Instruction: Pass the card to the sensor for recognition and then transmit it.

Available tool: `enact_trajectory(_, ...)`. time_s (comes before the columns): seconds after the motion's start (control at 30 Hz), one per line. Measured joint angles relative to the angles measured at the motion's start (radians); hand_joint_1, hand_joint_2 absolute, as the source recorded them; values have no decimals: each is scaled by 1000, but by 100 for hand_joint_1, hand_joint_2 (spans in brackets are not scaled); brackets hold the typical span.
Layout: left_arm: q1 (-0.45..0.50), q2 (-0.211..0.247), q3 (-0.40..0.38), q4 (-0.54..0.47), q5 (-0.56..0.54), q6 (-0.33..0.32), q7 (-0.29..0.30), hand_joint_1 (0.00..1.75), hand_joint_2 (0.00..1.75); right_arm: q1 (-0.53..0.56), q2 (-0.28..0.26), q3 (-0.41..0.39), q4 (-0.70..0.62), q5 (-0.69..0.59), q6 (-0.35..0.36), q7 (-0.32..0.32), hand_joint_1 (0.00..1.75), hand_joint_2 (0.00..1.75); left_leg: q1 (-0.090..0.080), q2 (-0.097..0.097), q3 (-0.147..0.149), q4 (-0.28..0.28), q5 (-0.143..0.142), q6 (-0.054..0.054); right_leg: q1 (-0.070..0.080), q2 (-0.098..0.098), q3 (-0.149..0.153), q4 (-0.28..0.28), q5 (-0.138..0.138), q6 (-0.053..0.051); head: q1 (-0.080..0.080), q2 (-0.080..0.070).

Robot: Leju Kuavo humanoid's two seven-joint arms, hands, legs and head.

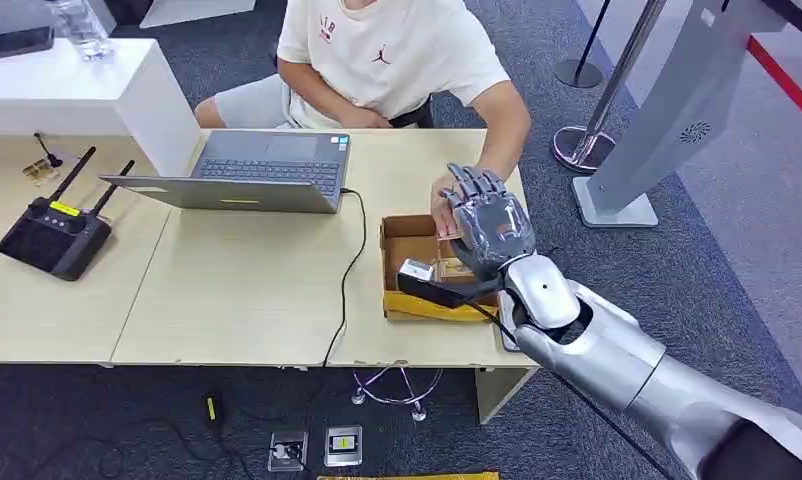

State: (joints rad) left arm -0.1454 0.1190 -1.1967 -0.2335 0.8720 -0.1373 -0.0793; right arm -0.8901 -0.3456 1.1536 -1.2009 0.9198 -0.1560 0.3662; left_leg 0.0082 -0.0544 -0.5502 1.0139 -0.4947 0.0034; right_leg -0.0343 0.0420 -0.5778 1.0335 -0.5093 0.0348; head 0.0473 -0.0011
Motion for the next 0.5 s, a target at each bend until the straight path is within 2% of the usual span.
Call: enact_trajectory(0.5,0,-1,-1,-9,-16,0,0,0,0,0,-19,-23,-14,7,-10,33,175,175,0,1,1,0,0,0,0,1,0,0,0,0,0,0)
